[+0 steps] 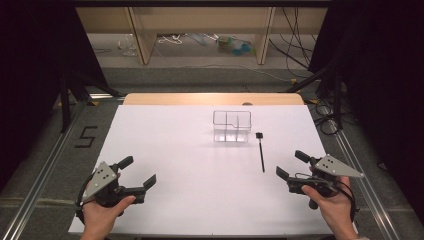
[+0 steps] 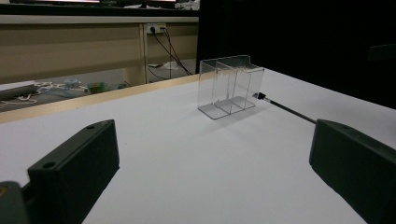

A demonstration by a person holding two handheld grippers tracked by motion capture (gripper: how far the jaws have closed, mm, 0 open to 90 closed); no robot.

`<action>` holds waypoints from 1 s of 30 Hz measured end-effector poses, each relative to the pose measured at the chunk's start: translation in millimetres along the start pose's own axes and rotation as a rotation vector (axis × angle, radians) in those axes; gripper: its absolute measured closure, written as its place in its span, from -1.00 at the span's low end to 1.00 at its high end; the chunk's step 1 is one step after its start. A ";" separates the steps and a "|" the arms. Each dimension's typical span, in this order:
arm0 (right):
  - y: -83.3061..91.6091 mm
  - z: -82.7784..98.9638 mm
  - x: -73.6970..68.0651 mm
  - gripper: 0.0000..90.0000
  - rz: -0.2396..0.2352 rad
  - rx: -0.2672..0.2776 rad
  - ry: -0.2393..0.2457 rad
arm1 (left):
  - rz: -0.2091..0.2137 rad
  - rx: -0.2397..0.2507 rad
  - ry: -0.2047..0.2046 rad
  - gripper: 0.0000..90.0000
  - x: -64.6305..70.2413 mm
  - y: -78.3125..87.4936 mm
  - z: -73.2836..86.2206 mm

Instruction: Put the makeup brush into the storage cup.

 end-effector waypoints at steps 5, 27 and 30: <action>-0.4 -1.3 1.1 -0.74 0.007 0.011 0.002 | 0.001 -0.001 0.001 -0.97 0.6 0.2 0.4; -27.5 -14.3 12.2 -0.64 0.048 0.007 0.025 | 0.004 -0.008 -0.005 -0.96 2.1 -0.8 1.8; -34.1 -18.4 15.2 -0.64 0.058 0.015 0.043 | 0.004 -0.008 -0.005 -0.96 2.1 -0.7 1.8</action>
Point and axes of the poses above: each handheld gripper's, and its own axes: y roughly backward along the jaws, z roughly out of its underside, x roughly to its right, the point moved 10 cm from there along -y, roughly forward along the jaws, and after that the axes turned 14 degrees about y, right-handed, at the moved point
